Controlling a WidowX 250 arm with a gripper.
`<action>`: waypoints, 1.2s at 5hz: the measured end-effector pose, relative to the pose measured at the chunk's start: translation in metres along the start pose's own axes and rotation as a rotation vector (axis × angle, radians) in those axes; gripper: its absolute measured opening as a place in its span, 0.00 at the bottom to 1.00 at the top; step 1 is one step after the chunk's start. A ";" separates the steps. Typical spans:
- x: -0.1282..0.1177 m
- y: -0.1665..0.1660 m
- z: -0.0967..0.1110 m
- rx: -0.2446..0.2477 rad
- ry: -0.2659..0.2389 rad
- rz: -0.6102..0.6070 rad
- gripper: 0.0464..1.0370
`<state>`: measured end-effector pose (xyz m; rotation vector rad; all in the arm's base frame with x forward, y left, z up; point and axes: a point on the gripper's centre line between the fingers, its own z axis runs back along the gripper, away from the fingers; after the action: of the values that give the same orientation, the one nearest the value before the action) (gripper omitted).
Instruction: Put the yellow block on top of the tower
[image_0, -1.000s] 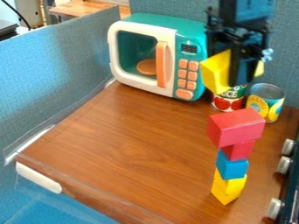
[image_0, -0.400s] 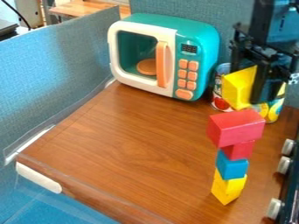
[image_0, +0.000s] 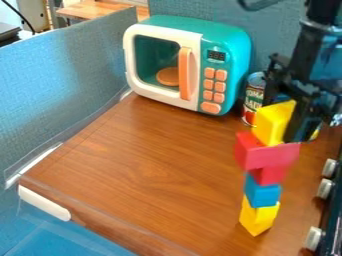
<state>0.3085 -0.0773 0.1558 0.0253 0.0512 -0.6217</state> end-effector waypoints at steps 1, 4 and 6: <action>-0.008 0.008 -0.001 0.005 0.031 0.015 0.56; -0.007 0.010 0.000 0.001 0.044 0.020 0.62; -0.005 0.008 0.002 -0.009 0.027 0.014 0.97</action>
<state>0.3093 -0.0680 0.1578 0.0254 0.0799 -0.6073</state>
